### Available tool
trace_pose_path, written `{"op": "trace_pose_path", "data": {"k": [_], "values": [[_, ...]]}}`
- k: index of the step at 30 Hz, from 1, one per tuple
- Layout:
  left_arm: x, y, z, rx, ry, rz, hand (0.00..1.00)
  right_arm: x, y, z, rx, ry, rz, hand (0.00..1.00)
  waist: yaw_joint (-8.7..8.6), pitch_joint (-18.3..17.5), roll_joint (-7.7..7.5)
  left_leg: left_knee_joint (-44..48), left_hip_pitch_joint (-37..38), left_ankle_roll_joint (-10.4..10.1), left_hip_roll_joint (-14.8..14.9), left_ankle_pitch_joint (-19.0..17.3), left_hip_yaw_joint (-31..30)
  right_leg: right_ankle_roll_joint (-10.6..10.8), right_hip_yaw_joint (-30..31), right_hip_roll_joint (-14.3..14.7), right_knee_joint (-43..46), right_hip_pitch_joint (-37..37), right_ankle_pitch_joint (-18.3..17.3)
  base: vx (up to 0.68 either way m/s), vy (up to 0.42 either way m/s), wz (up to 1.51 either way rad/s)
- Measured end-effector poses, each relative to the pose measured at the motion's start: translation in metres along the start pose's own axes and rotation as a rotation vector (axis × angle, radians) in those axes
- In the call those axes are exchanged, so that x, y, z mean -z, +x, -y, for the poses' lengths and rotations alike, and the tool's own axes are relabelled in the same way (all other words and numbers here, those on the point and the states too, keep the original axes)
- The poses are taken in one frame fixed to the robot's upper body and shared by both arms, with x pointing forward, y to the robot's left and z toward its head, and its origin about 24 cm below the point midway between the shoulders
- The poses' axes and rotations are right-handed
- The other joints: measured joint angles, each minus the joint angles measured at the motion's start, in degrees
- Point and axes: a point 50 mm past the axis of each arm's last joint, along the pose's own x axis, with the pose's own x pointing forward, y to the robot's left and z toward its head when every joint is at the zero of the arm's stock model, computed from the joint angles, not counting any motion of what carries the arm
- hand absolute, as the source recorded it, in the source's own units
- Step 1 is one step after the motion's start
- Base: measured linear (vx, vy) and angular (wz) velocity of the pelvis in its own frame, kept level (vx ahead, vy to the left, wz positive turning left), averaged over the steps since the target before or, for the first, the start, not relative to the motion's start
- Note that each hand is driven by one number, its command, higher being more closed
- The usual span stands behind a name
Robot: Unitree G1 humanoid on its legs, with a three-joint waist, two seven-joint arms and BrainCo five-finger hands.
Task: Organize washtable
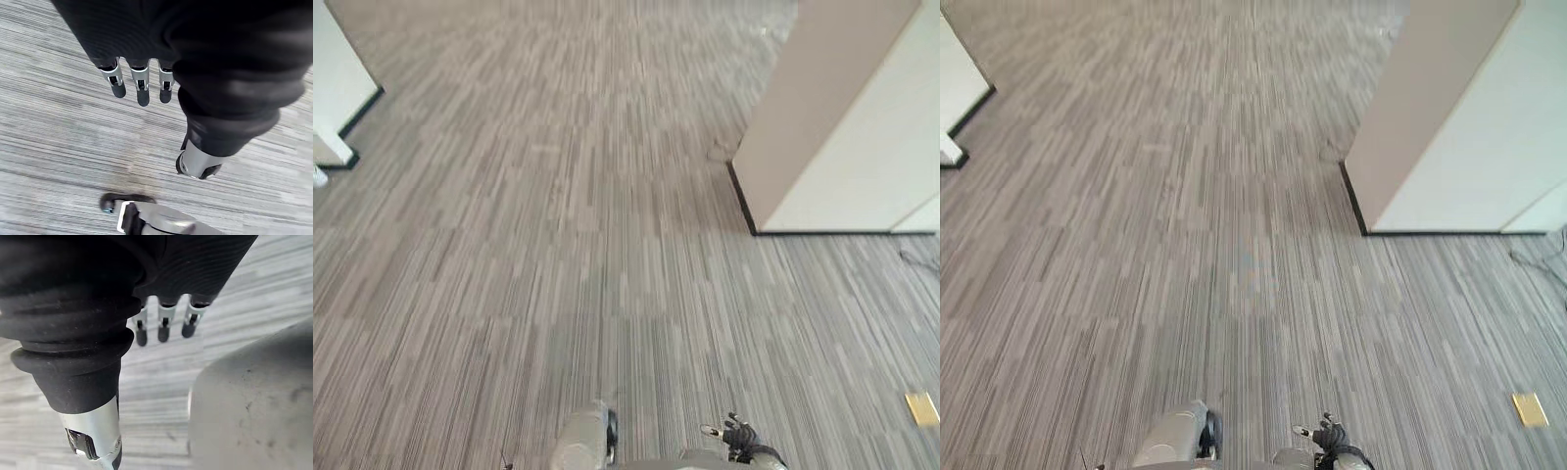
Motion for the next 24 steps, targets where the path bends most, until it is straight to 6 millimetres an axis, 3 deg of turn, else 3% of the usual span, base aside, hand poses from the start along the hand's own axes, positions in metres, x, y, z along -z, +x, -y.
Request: {"op": "trace_pose_path", "data": {"k": [1,2,3,5,6,8,9,10,11,12,13,14,15,16,18,19,20,21,23,24], "values": [[0.000,0.000,0.000,0.000,0.001,0.001,0.00,-0.001,0.000,0.000,-0.001,0.001,0.006,0.00,-0.14,-0.1,0.12,-0.8,1.2,0.0,0.0,-0.2,-0.2,-0.9,-1.0,0.0,-0.2,-1.3,-0.5,0.73,0.137,0.08],[-0.002,0.001,-0.001,0.003,0.018,0.008,0.00,-0.010,0.001,0.001,0.002,0.004,0.045,0.00,-1.70,-0.1,0.52,-4.4,5.6,-0.3,0.0,-0.9,-1.9,-4.6,-5.4,0.5,-4.1,-7.1,-3.5,0.47,0.060,0.31],[-0.006,0.001,0.001,0.006,0.021,0.017,0.00,-0.014,0.001,0.002,0.007,0.013,0.063,0.00,-2.42,0.0,0.64,-5.5,7.3,-0.4,0.1,-0.9,-2.5,-5.4,-6.7,0.5,-7.0,-9.4,-4.3,0.71,0.059,0.69],[-0.018,0.003,0.008,0.020,0.018,0.047,0.00,-0.021,0.001,0.010,0.039,0.058,0.099,0.00,-3.48,0.4,1.72,-8.4,13.0,-2.0,1.5,-2.2,-5.3,-6.1,-8.9,0.5,-22.6,-14.1,-4.0,0.64,0.001,0.82],[-0.020,0.003,0.011,0.027,0.018,0.053,0.00,-0.022,0.000,0.014,0.056,0.078,0.106,0.00,-3.57,0.5,2.46,-10.6,16.6,-3.2,2.9,-3.3,-5.8,-5.7,-9.4,0.3,-34.9,-14.8,-0.3,0.69,-0.009,0.63],[-0.017,0.002,0.012,0.020,-0.015,0.040,0.00,-0.024,0.000,0.016,0.064,0.091,0.118,0.00,-4.24,0.2,3.07,-16.3,23.8,-5.9,4.6,-4.9,-6.1,-5.4,-10.3,0.6,-49.7,-15.6,5.6,0.73,-0.037,0.52],[-0.015,0.002,0.012,0.017,-0.024,0.033,0.00,-0.025,-0.001,0.016,0.066,0.091,0.123,0.00,-4.39,0.0,3.30,-16.7,25.7,-6.7,5.0,-5.3,-6.7,-6.0,-10.3,1.2,-50.3,-16.0,6.0,1.00,-0.119,0.46],[-0.016,0.002,0.015,0.020,-0.037,0.032,0.00,-0.025,-0.001,0.017,0.068,0.094,0.130,0.00,-4.45,-0.3,3.79,-13.2,26.5,-8.1,6.3,-6.0,-7.7,-9.1,-8.6,3.0,-48.0,-16.6,12.3,0.70,-0.099,0.30],[-0.015,0.002,0.017,0.025,-0.046,0.027,0.00,-0.025,-0.002,0.017,0.070,0.093,0.130,0.00,-4.48,-0.8,4.63,-10.1,25.8,-8.4,7.3,-5.8,-8.3,-9.8,-8.4,3.9,-46.7,-16.6,15.7,1.07,-0.175,0.29],[-0.015,0.000,0.027,0.044,-0.076,0.020,0.00,-0.026,-0.002,0.025,0.088,0.099,0.131,0.00,-4.27,-1.7,7.44,1.4,22.2,-11.8,10.7,-1.9,-8.6,-8.2,-9.6,5.7,-42.8,-16.1,17.9,0.71,-0.115,0.10],[-0.017,-0.001,0.033,0.053,-0.101,0.021,0.00,-0.029,-0.002,0.029,0.098,0.094,0.139,0.00,-4.40,-1.8,8.66,7.2,20.0,-11.0,12.2,2.1,-8.7,-8.7,-10.5,6.8,-42.0,-15.0,16.2,1.05,-0.139,-0.07],[-0.017,-0.001,0.036,0.053,-0.142,0.012,0.00,-0.032,-0.003,0.033,0.107,0.084,0.149,0.00,-4.41,-1.4,9.89,18.2,14.8,-10.1,13.9,17.2,-8.3,-9.7,-10.6,8.4,-42.0,-12.1,14.0,0.66,-0.059,-0.30],[-0.016,-0.002,0.037,0.052,-0.157,0.010,0.00,-0.031,-0.003,0.031,0.101,0.075,0.145,0.00,-4.08,-1.2,9.95,22.8,12.3,-11.3,15.0,23.5,-7.8,-10.3,-10.0,8.8,-42.8,-10.4,13.4,0.93,-0.057,-0.53],[-0.021,-0.001,0.037,0.055,-0.157,0.026,0.00,-0.028,-0.002,0.030,0.108,0.087,0.128,0.00,-3.76,-0.2,10.34,33.3,6.3,-7.1,18.5,18.3,-4.2,-11.8,-8.3,10.1,-45.9,-4.7,12.3,0.88,-0.025,-0.51],[-0.024,0.000,0.033,0.055,-0.141,0.044,0.00,-0.020,-0.002,0.028,0.115,0.099,0.093,0.00,-3.67,0.8,8.99,36.7,1.5,-6.9,18.4,13.0,-3.5,-12.4,-7.0,9.6,-49.5,2.2,11.9,0.76,0.028,-0.27],[-0.030,0.002,0.025,0.046,-0.104,0.071,0.00,-0.011,-0.002,0.024,0.106,0.100,0.054,0.00,-3.01,1.0,6.69,33.8,-3.5,-7.4,15.7,9.6,-3.6,-11.5,-5.9,7.2,-52.8,8.1,9.5,0.49,0.066,-0.08],[-0.032,0.002,0.023,0.044,-0.091,0.083,0.00,-0.007,-0.002,0.023,0.103,0.100,0.037,0.00,-2.70,1.0,5.73,30.3,-7.0,-7.8,14.7,8.4,-3.8,-10.0,-5.3,6.0,-54.0,10.4,7.0,0.59,0.107,-0.05],[-0.034,0.002,0.023,0.046,-0.088,0.091,0.00,-0.007,-0.001,0.023,0.104,0.102,0.035,0.00,-2.66,1.2,5.86,27.3,-9.5,-8.0,14.6,8.1,-3.9,-9.0,-5.4,5.6,-54.3,11.7,5.8,0.54,0.182,-0.07],[-0.028,0.001,0.025,0.050,-0.094,0.072,0.00,-0.009,-0.001,0.021,0.101,0.107,0.034,0.00,-2.44,1.4,6.27,4.2,-13.8,-9.4,13.0,8.7,-5.1,-6.8,-4.7,4.3,-52.2,14.0,-0.1,0.54,0.306,-0.16],[-0.027,0.001,0.025,0.051,-0.093,0.068,0.00,-0.009,-0.001,0.022,0.102,0.105,0.034,0.00,-2.35,1.4,6.62,-2.7,-13.7,-10.4,12.5,9.9,-6.5,-6.0,-4.1,4.1,-51.2,14.6,-1.9,0.38,0.283,-0.37]]}}
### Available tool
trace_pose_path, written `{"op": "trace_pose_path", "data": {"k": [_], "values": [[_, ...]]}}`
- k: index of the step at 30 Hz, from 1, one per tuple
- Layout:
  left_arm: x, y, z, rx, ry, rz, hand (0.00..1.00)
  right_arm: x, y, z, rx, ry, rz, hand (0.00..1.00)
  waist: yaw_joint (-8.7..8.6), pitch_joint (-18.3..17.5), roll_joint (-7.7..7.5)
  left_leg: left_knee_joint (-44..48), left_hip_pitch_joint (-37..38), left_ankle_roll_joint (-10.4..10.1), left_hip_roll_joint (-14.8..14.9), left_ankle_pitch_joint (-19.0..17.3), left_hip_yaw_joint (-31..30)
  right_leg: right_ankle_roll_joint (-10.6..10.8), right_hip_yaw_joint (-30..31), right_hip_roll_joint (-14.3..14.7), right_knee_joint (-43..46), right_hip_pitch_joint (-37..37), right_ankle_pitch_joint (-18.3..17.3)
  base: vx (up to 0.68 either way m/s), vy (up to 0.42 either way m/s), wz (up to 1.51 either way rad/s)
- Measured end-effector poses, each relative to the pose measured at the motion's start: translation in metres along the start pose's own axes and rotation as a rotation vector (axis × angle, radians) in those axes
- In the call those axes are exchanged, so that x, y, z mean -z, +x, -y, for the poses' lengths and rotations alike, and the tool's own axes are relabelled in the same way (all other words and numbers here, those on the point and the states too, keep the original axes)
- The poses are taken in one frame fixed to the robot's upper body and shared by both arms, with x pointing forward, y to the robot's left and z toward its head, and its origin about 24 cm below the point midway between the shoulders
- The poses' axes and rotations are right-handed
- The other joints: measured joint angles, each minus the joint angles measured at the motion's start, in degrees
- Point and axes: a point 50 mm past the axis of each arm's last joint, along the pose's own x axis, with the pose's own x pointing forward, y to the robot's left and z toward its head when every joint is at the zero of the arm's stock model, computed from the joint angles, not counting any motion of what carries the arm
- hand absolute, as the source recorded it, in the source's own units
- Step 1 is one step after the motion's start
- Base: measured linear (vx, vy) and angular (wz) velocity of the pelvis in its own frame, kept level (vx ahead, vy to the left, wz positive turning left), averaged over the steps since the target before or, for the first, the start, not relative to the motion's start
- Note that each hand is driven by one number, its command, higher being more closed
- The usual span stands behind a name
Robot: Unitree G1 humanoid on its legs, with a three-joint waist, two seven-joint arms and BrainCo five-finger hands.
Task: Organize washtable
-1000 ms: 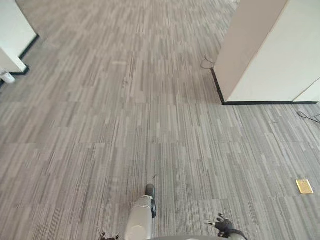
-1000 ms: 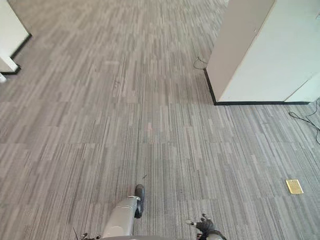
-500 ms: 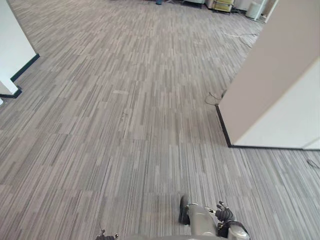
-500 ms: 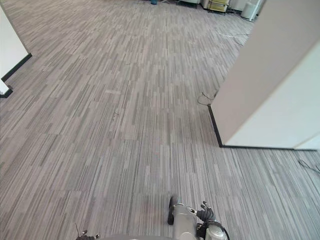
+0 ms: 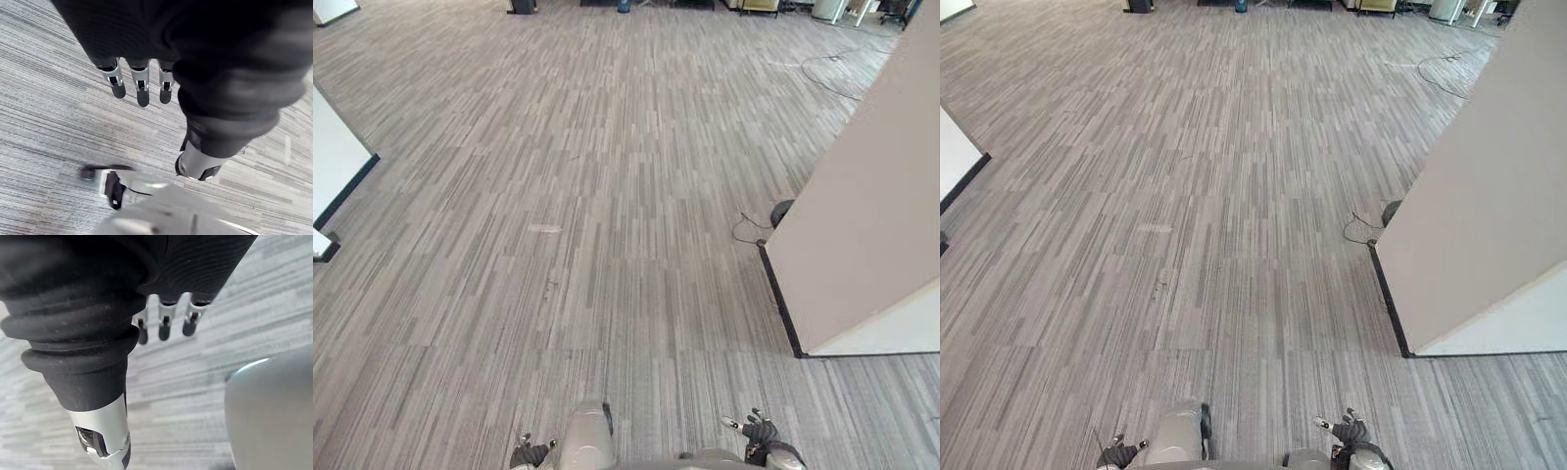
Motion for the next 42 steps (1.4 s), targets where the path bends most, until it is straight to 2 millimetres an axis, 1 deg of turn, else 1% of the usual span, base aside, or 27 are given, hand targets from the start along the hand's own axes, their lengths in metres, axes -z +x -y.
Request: {"op": "trace_pose_path", "data": {"k": [1,2,3,5,6,7,8,9,10,12,14,17,19,20,23,24,25,26,29,30,33,35,36,39,40,41,42], "values": [[0.009,-0.002,-0.002,-0.001,0.008,-0.027,0.00,0.003,0.000,0.000,0.000,-0.004,-0.009,0.00,0.95,-0.1,0.08,-1.7,0.9,0.2,-1.0,7.5,-0.2,1.3,1.7,-0.8,1.3,1.3,-2.5,0.42,0.286,-0.33],[0.011,-0.002,-0.012,-0.024,0.024,-0.030,0.00,0.010,-0.003,-0.012,-0.031,-0.006,-0.032,0.00,1.26,-1.0,-2.91,-1.8,1.8,1.5,-3.7,5.7,1.6,0.7,4.3,-2.8,1.3,2.1,-3.5,0.68,0.324,-0.07],[0.007,-0.001,-0.014,-0.029,0.026,-0.011,0.00,0.010,-0.003,-0.019,-0.056,-0.022,-0.031,0.00,0.86,-1.7,-4.05,-0.4,1.4,2.3,-4.7,4.0,1.7,-1.0,6.6,-2.3,1.3,1.9,-2.4,0.68,0.295,0.13],[0.006,0.000,-0.017,-0.032,0.028,-0.013,0.00,0.013,-0.003,-0.021,-0.060,-0.025,-0.042,0.00,1.33,-2.2,-4.81,3.7,1.5,4.2,-5.5,0.6,2.4,-2.1,9.0,-2.9,3.5,2.0,-1.4,0.57,0.266,-0.01],[0.009,-0.001,-0.021,-0.039,0.034,-0.020,0.00,0.019,-0.005,-0.022,-0.063,-0.023,-0.057,0.00,1.20,-3.0,-6.13,4.9,2.6,5.3,-6.3,-2.3,4.0,-0.9,11.0,-4.0,9.0,0.5,-2.0,0.47,0.251,-0.24],[0.011,-0.001,-0.023,-0.044,0.037,-0.025,0.00,0.021,-0.005,-0.022,-0.064,-0.019,-0.065,0.00,1.24,-3.2,-6.36,4.9,3.5,5.7,-7.1,-3.6,4.9,0.1,12.2,-4.5,13.7,-1.4,-2.3,0.35,0.179,-0.37],[0.013,-0.001,-0.026,-0.048,0.043,-0.035,0.00,0.021,-0.005,-0.023,-0.066,-0.017,-0.065,0.00,1.22,-3.2,-6.58,4.9,5.1,6.3,-7.8,-5.1,6.5,3.7,13.0,-5.5,21.5,-4.5,-1.1,0.33,0.140,-0.46],[0.015,-0.001,-0.027,-0.046,0.059,-0.045,0.00,0.019,-0.005,-0.022,-0.065,-0.019,-0.057,0.00,0.91,-3.6,-7.26,4.8,8.0,7.1,-8.7,-6.9,8.1,11.2,13.3,-6.5,30.9,-8.0,3.3,0.42,0.180,-0.46],[0.016,-0.001,-0.026,-0.039,0.076,-0.048,0.00,0.017,-0.004,-0.021,-0.063,-0.020,-0.049,0.00,0.76,-3.0,-6.28,4.3,10.8,7.7,-9.0,-8.2,8.8,12.1,12.8,-7.1,36.9,-10.0,6.8,0.51,0.199,-0.46],[0.016,-0.001,-0.025,-0.027,0.103,-0.049,0.00,0.014,-0.003,-0.019,-0.062,-0.023,-0.038,0.00,0.31,-2.9,-6.06,2.0,16.8,8.2,-9.3,-9.7,9.3,8.9,7.3,-8.2,46.3,-13.4,5.4,0.42,0.123,-0.28],[0.014,0.000,-0.023,-0.012,0.140,-0.044,0.00,0.008,-0.002,-0.019,-0.072,-0.031,-0.022,0.00,-0.52,-2.7,-5.69,-5.8,25.6,8.1,-9.0,-9.8,10.4,0.1,-2.0,-7.5,45.8,-18.3,0.1,0.45,0.036,-0.30],[0.006,0.002,-0.016,0.000,0.132,-0.026,0.00,-0.006,0.001,-0.016,-0.066,-0.021,0.025,0.00,-1.87,-2.2,-4.36,-10.4,31.1,5.8,-6.7,-10.2,11.3,-1.2,-9.5,-5.6,28.2,-24.9,-1.2,0.36,-0.032,-0.14],[0.001,0.003,-0.009,0.012,0.124,-0.012,0.00,-0.012,0.001,-0.013,-0.053,-0.006,0.053,0.00,-2.06,-1.4,-3.00,-11.1,33.3,4.3,-4.8,-11.1,11.6,-2.0,-11.5,-5.0,16.6,-26.3,1.7,0.45,-0.074,0.15],[-0.003,0.003,-0.004,0.022,0.118,-0.002,0.00,-0.016,0.001,-0.010,-0.042,0.006,0.072,0.00,-2.08,-0.9,-2.11,-12.5,35.9,3.1,-3.3,-11.8,11.5,-1.6,-11.0,-4.2,6.7,-27.0,6.6,0.49,-0.100,0.13],[-0.005,0.003,-0.001,0.022,0.107,0.004,0.00,-0.018,0.001,-0.010,-0.040,0.003,0.083,0.00,-2.15,-0.9,-1.83,-13.1,41.0,1.7,-2.2,-11.8,9.9,-2.6,-9.2,-3.5,5.8,-27.2,15.1,0.60,-0.158,0.21],[-0.007,0.004,0.001,0.026,0.099,0.011,0.00,-0.019,0.001,-0.010,-0.041,0.005,0.087,0.00,-2.19,-1.1,-1.56,-10.0,40.7,-0.2,-0.7,-10.3,8.4,-3.8,-8.4,-2.8,10.3,-28.3,15.9,0.69,-0.219,0.17],[-0.007,0.004,0.003,0.028,0.090,0.010,0.00,-0.020,0.001,-0.009,-0.038,0.006,0.092,0.00,-2.21,-1.2,-1.20,-7.9,40.4,-0.4,-0.2,-9.4,7.4,-4.2,-8.3,-2.2,12.4,-28.6,15.6,0.82,-0.273,0.02],[-0.005,0.002,0.009,0.036,0.060,0.002,0.00,-0.023,0.001,-0.006,-0.031,0.003,0.101,0.00,-2.17,-1.8,0.04,-0.6,37.9,-0.2,2.0,-6.7,5.0,-4.8,-9.3,-0.7,15.3,-28.3,12.1,0.81,-0.278,-0.19],[-0.004,0.000,0.014,0.028,-0.018,0.001,0.00,-0.025,0.001,-0.001,-0.012,-0.001,0.107,0.00,-1.89,-1.2,2.78,25.9,25.5,-1.5,7.2,10.8,1.1,-7.6,-8.8,4.1,14.6,-23.3,7.4,0.63,-0.157,-0.48],[-0.005,0.000,0.015,0.031,-0.023,0.010,0.00,-0.023,0.001,0.002,0.008,0.005,0.092,0.00,-1.85,-0.7,3.71,32.6,21.9,-0.3,8.9,7.9,1.8,-8.2,-7.8,5.9,12.0,-18.8,7.0,0.59,-0.072,-0.57],[-0.009,0.001,0.006,0.014,-0.004,0.027,0.00,-0.010,0.001,0.000,0.013,0.019,0.036,0.00,-1.86,0.1,1.49,34.2,16.7,-0.2,6.9,2.3,2.3,-8.4,-5.5,5.9,5.7,-9.9,6.8,0.46,-0.019,-0.32],[-0.012,0.001,0.009,0.024,0.011,0.042,0.00,-0.007,0.000,-0.001,0.014,0.020,0.024,0.00,-1.79,0.1,1.04,29.4,10.0,0.4,5.8,-0.4,2.9,-7.6,-3.7,5.5,2.7,-6.4,5.4,0.37,0.059,-0.34],[-0.012,0.001,0.008,0.021,0.011,0.043,0.00,-0.007,0.000,-0.001,0.026,0.026,0.027,0.00,-1.62,0.1,0.93,21.3,6.9,0.4,5.2,-1.8,4.0,-6.9,-2.6,4.7,3.1,-4.8,3.4,0.30,0.126,-0.26],[-0.012,0.001,0.008,0.022,0.008,0.045,0.00,-0.006,0.000,-0.001,0.027,0.025,0.025,0.00,-1.40,0.1,0.47,4.6,5.0,-0.1,2.6,-1.4,4.2,-4.5,-1.2,2.2,5.3,-3.6,-0.6,0.36,0.294,-0.17],[-0.009,0.000,0.009,0.025,0.015,0.038,0.00,-0.004,-0.001,-0.001,0.026,0.014,0.023,0.00,-0.98,0.1,0.43,-3.1,5.2,-1.7,1.1,1.6,3.0,-2.9,0.1,1.0,7.2,-3.2,-3.0,0.40,0.372,-0.47],[-0.002,-0.001,0.006,0.019,0.018,0.020,0.00,0.000,-0.002,0.000,0.026,0.005,0.015,0.00,-0.04,-0.5,-0.19,-3.4,6.4,-0.6,-0.6,6.1,3.3,-1.4,2.4,0.0,8.1,-2.8,-4.7,0.41,0.366,-0.49],[0.000,-0.001,0.000,0.006,0.024,0.015,0.00,0.003,-0.002,-0.003,0.016,0.001,0.004,0.00,0.03,-1.3,-0.97,-3.2,6.4,0.0,-1.5,4.9,4.2,-1.2,3.2,-1.0,7.8,-2.8,-4.9,0.41,0.327,-0.34]]}}
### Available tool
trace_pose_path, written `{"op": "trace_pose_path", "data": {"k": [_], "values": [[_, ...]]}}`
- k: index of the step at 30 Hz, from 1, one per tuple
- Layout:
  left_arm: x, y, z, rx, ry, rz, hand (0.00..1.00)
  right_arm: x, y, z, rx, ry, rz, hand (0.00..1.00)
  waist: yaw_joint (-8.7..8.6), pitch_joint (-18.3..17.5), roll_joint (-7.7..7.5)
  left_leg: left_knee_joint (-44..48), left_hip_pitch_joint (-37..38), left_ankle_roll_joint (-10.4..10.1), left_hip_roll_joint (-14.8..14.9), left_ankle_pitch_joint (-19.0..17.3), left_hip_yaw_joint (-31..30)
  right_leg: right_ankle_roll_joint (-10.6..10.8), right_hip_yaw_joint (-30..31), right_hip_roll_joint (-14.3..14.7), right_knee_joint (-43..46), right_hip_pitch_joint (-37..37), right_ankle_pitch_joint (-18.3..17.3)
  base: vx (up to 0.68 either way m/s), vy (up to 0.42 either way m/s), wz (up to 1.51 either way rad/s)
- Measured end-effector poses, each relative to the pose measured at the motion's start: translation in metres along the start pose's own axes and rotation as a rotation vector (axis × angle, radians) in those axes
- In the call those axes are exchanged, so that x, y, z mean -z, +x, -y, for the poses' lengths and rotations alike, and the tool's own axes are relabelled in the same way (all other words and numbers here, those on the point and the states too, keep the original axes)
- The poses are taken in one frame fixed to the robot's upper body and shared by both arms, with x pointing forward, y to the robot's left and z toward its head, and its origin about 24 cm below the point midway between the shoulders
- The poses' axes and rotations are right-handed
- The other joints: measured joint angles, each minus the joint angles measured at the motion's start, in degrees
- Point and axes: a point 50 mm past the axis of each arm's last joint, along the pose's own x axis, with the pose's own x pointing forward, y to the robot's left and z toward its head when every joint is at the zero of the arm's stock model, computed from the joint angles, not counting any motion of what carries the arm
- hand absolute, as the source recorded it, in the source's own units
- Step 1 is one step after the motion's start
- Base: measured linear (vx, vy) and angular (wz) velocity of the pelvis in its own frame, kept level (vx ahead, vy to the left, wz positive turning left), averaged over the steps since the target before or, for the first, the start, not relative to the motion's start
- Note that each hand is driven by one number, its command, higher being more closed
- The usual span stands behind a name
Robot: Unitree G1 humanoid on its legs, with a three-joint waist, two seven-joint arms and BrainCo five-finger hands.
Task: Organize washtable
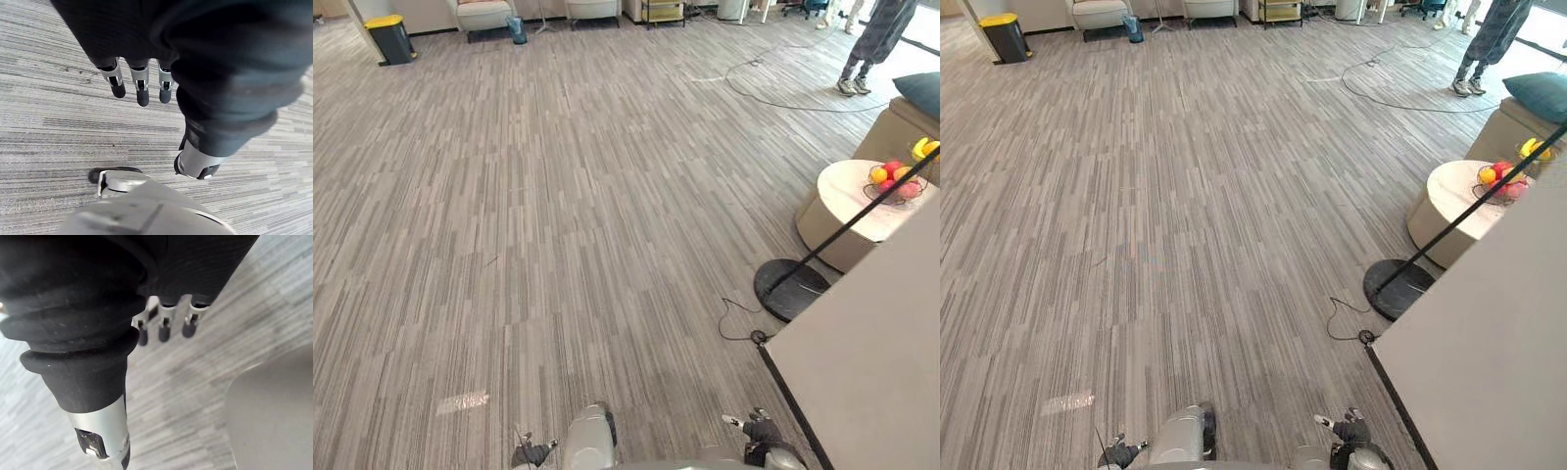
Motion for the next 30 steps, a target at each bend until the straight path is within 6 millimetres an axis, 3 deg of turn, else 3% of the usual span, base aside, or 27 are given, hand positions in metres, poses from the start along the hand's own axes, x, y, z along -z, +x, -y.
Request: {"op": "trace_pose_path", "data": {"k": [3,4,6,7,8,10,12,15,16,17,18,20,23,28,30], "values": [[-0.001,0.002,-0.011,-0.025,0.014,-0.001,0.00,0.010,-0.003,-0.011,-0.026,0.005,-0.026,0.00,-0.13,-2.1,-3.48,3.0,-0.8,2.4,-2.2,-4.8,2.6,1.2,4.1,-2.4,-0.6,-0.2,1.5,0.38,0.292,-0.15],[0.000,0.002,-0.012,-0.027,0.014,-0.003,0.00,0.011,-0.003,-0.012,-0.029,0.000,-0.029,0.00,0.10,-2.3,-3.71,3.2,0.1,3.0,-2.2,-5.5,3.7,1.5,5.0,-2.6,1.2,-0.6,2.0,0.34,0.269,-0.51],[-0.001,0.002,-0.011,-0.020,0.037,-0.003,0.00,0.010,-0.003,-0.010,-0.034,-0.017,-0.027,0.00,0.56,-2.3,-3.62,2.2,5.1,4.1,-2.4,-8.5,6.8,6.0,4.9,-3.6,16.8,-7.0,7.3,0.35,0.267,-0.69],[-0.001,0.002,-0.011,-0.017,0.049,-0.003,0.00,0.010,-0.003,-0.010,-0.037,-0.016,-0.021,0.00,0.43,-1.8,-2.85,2.0,6.5,4.4,-2.4,-9.2,7.2,6.9,4.7,-3.9,21.1,-8.8,9.3,0.29,0.183,-0.46],[-0.001,0.003,-0.012,-0.013,0.065,-0.003,0.00,0.006,-0.002,-0.011,-0.048,-0.016,-0.008,0.00,-0.29,-1.9,-3.04,1.3,9.0,4.7,-2.4,-10.1,7.9,7.0,3.7,-4.0,27.9,-11.4,10.5,0.28,0.117,-0.18],[-0.002,0.003,-0.012,-0.012,0.071,0.001,0.00,0.003,-0.001,-0.012,-0.060,-0.044,0.004,0.00,-0.67,-1.9,-3.05,-1.6,14.2,5.0,-2.3,-10.3,9.0,4.1,-1.0,-4.8,32.4,-14.2,8.6,0.26,0.065,-0.08],[-0.003,0.003,-0.009,-0.004,0.081,0.005,0.00,-0.001,-0.001,-0.011,-0.062,-0.068,0.019,0.00,-0.60,-2.1,-2.35,-4.4,17.2,4.7,-1.2,-10.1,9.4,2.2,-6.8,-4.9,24.7,-15.8,7.5,0.20,-0.011,0.04],[-0.005,0.003,-0.007,-0.014,0.075,0.009,0.00,-0.003,-0.001,-0.009,-0.056,-0.061,0.025,0.00,-0.55,-2.3,-1.73,-5.3,17.7,3.7,0.5,-10.0,8.1,1.9,-8.3,-4.9,13.4,-17.5,7.8,0.24,-0.099,0.21],[-0.005,0.003,-0.007,-0.016,0.067,0.009,0.00,-0.002,-0.001,-0.010,-0.055,-0.063,0.021,0.00,-0.50,-2.5,-1.74,-5.3,17.7,2.1,1.0,-10.2,7.1,0.7,-8.1,-4.7,5.8,-16.2,11.1,0.31,-0.180,0.36],[-0.004,0.003,-0.011,-0.032,0.051,0.006,0.00,0.004,-0.002,-0.012,-0.060,-0.063,0.007,0.00,-0.45,-3.1,-2.99,-5.1,17.7,0.6,0.6,-10.9,6.0,0.6,-6.9,-5.3,0.0,-15.2,21.2,0.30,-0.209,0.35],[-0.003,0.003,-0.011,-0.037,0.043,0.001,0.00,0.005,-0.003,-0.014,-0.064,-0.063,0.003,0.00,-0.36,-3.3,-3.16,-4.9,17.7,-0.1,0.3,-11.3,5.5,2.8,-6.4,-5.2,-0.1,-14.6,19.4,0.19,-0.227,0.25],[0.002,0.001,-0.001,-0.029,0.028,-0.011,0.00,0.003,-0.002,-0.006,-0.057,-0.095,0.012,0.00,-0.42,-4.5,-0.60,-6.0,17.9,-2.1,3.1,-10.1,3.7,2.3,-8.1,-3.0,-3.6,-12.3,18.6,0.16,-0.248,0.12],[0.000,0.000,0.008,-0.008,0.003,0.000,0.00,0.001,-0.002,-0.001,-0.050,-0.117,0.015,0.00,-0.24,-4.7,0.98,-9.3,18.4,-3.8,4.1,-9.0,2.9,2.1,-10.1,-1.3,-8.9,-10.4,18.4,0.08,-0.153,0.11],[-0.010,0.000,0.014,0.011,-0.053,0.051,0.00,0.006,-0.002,0.002,-0.039,-0.116,-0.003,0.00,-0.09,-4.8,0.84,-11.6,18.7,-4.6,4.2,-7.6,0.1,1.9,-12.4,-0.8,-13.6,-6.9,19.4,-0.05,-0.062,0.25],[-0.011,0.000,0.012,0.011,-0.058,0.057,0.00,0.009,-0.002,0.002,-0.038,-0.115,-0.013,0.00,-0.03,-5.3,0.24,-12.7,18.5,-4.2,3.3,-7.1,0.3,2.2,-12.1,-0.7,-16.7,-6.2,21.6,-0.06,0.009,-0.02]]}}
